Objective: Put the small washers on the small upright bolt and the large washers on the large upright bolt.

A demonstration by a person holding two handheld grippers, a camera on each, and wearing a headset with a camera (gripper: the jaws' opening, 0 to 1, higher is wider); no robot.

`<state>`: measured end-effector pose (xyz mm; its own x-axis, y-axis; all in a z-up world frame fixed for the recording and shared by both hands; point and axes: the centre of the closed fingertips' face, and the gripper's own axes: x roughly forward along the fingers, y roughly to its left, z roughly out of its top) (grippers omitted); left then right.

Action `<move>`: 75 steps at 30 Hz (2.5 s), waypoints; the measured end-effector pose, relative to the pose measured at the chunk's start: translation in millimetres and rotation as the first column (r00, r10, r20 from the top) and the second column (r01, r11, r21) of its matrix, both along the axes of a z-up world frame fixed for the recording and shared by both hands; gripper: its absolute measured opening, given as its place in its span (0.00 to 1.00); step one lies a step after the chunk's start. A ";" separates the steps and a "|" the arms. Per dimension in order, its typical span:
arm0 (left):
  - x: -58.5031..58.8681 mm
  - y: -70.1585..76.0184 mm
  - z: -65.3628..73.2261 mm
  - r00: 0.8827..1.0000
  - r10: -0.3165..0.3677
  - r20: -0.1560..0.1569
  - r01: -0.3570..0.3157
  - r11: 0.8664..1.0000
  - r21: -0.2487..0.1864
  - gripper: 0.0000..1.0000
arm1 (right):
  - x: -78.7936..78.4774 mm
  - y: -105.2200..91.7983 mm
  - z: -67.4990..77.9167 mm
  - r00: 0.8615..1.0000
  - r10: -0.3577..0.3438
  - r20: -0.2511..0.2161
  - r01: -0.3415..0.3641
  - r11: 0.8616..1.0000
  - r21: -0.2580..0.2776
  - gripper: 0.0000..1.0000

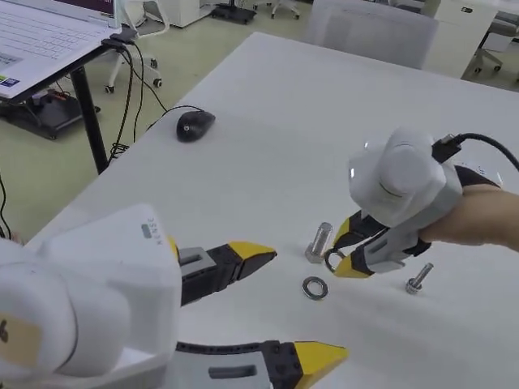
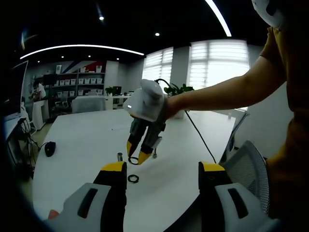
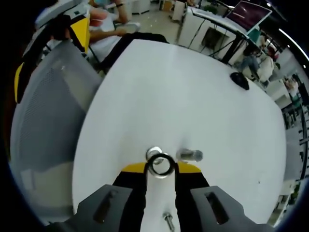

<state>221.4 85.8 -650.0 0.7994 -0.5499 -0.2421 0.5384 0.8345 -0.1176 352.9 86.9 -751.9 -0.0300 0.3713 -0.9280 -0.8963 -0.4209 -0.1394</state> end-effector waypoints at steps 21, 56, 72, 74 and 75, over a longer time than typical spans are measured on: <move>6.2 7.2 0.6 1.000 0.012 -0.004 -0.012 1.000 -0.002 0.59 | 35.4 32.3 9.4 0.998 0.026 0.051 -0.025 0.999 -0.025 0.21; 7.6 10.3 -6.9 0.999 0.027 -0.024 -0.027 1.000 -0.010 0.59 | 42.0 30.4 -34.0 0.998 0.052 0.041 -0.047 0.992 -0.120 0.22; 10.4 13.4 -11.3 0.999 0.035 -0.039 -0.036 0.999 -0.018 0.58 | 46.0 30.8 -58.3 0.999 0.049 0.010 -0.047 0.989 -0.141 0.22; 10.9 13.8 -11.6 0.999 0.036 -0.040 -0.037 0.999 -0.020 0.58 | 46.4 30.2 -61.0 0.999 0.050 0.008 -0.048 0.988 -0.144 0.22; 11.1 14.1 -12.0 0.998 0.037 -0.042 -0.038 0.999 -0.019 0.58 | 47.5 29.8 -62.2 0.999 0.048 0.009 -0.047 0.988 -0.146 0.22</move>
